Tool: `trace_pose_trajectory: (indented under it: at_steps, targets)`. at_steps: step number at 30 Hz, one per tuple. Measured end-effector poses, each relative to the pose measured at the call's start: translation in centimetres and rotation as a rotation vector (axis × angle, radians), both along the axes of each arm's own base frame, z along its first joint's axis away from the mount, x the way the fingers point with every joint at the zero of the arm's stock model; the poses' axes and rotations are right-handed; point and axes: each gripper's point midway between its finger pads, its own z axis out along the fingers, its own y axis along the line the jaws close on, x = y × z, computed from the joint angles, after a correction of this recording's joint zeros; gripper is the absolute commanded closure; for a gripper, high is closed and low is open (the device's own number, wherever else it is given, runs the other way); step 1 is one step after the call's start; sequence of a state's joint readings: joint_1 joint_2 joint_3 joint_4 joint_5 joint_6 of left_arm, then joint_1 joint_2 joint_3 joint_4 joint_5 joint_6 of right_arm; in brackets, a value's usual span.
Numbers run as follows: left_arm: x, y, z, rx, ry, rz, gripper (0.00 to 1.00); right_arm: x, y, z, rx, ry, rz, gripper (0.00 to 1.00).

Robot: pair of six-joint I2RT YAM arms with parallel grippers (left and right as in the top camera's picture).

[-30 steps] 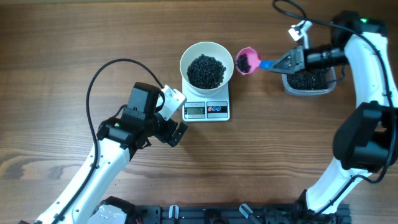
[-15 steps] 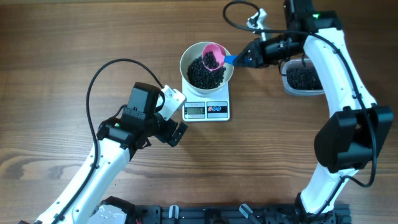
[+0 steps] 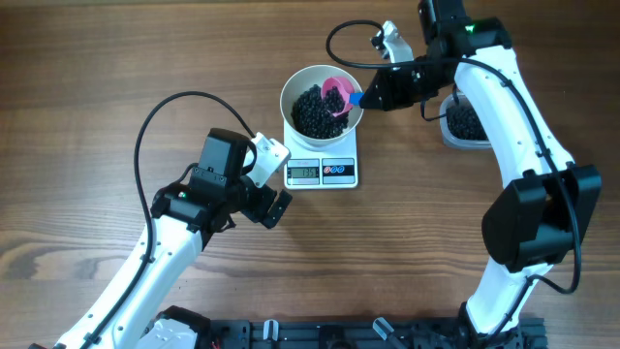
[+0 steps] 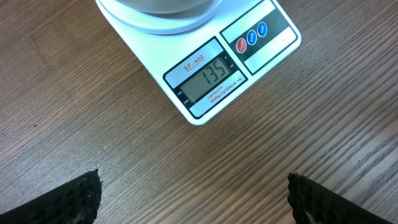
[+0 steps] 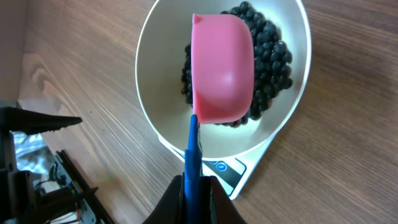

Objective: Scoop item into bowl and weigh 150g on scale
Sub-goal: 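Tilt the pink scoop over the bowl to trickle beans in slowly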

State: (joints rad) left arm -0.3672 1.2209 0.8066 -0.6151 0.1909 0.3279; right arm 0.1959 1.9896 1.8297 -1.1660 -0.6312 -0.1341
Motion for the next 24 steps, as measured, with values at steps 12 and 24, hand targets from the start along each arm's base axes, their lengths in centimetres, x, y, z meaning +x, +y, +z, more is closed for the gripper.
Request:
trace_pose_trajectory:
  at_steps: [12,24]
  targets:
    - [0.0,0.0,0.0,0.000,0.000,0.000,0.00,0.0,1.0,-0.8,-0.096,-0.047,0.031,0.96]
    - [0.0,0.0,0.0,0.000,0.000,0.000,0.00,1.1,1.0,-0.7,-0.117,-0.111,0.037,0.96]
